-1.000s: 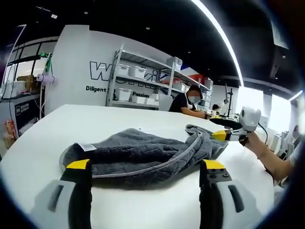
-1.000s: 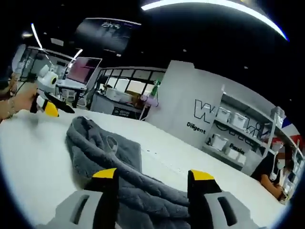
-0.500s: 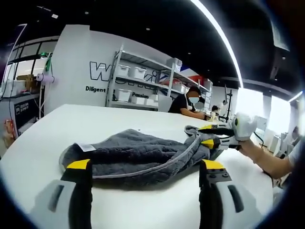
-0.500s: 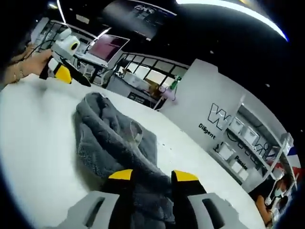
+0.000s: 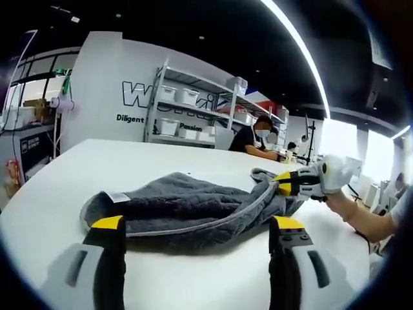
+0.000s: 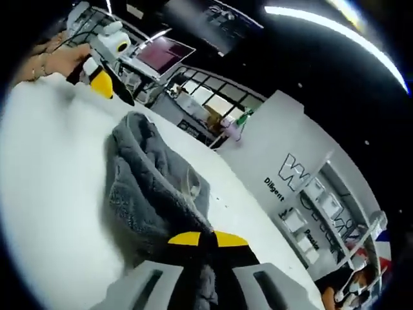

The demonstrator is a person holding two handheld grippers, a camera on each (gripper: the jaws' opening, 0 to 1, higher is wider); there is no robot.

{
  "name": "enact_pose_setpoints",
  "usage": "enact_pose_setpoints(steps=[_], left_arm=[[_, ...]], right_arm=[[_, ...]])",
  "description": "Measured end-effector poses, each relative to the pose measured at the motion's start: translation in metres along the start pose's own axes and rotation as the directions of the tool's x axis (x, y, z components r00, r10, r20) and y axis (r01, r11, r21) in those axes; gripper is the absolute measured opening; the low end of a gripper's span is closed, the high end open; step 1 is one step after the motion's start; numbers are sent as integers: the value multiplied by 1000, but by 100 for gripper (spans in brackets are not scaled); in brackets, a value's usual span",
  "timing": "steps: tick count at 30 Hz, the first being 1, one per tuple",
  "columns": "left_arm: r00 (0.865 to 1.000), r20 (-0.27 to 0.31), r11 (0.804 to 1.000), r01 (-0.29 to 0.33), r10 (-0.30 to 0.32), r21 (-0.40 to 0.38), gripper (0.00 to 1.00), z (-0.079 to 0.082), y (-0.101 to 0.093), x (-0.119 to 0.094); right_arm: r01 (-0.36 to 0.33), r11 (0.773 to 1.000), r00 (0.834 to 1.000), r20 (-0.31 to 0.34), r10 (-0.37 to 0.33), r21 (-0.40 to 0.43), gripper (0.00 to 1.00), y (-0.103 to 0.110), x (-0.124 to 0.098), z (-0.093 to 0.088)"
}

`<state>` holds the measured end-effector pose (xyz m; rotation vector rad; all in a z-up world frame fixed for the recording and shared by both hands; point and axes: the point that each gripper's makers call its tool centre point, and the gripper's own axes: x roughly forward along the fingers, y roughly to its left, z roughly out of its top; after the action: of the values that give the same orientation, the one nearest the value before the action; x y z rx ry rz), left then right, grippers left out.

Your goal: Fold the towel on the table until its edges align and the towel forms a compact rectangular stack.

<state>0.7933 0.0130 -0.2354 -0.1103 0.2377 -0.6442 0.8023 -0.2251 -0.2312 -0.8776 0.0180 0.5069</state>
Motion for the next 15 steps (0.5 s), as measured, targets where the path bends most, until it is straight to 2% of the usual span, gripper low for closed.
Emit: enact_pose_setpoints(steps=[8,15], left_arm=[[1000,-6,1000,1,-1,-2,96,-1,1,0],[1000,-10,1000,-10,10,-9,96,-3,3,-1]], right_arm=[[140,979,989,74,-130,-151,5,-24,-27,32],[121,978,984,147,-97,-170,5,-21,-50,57]])
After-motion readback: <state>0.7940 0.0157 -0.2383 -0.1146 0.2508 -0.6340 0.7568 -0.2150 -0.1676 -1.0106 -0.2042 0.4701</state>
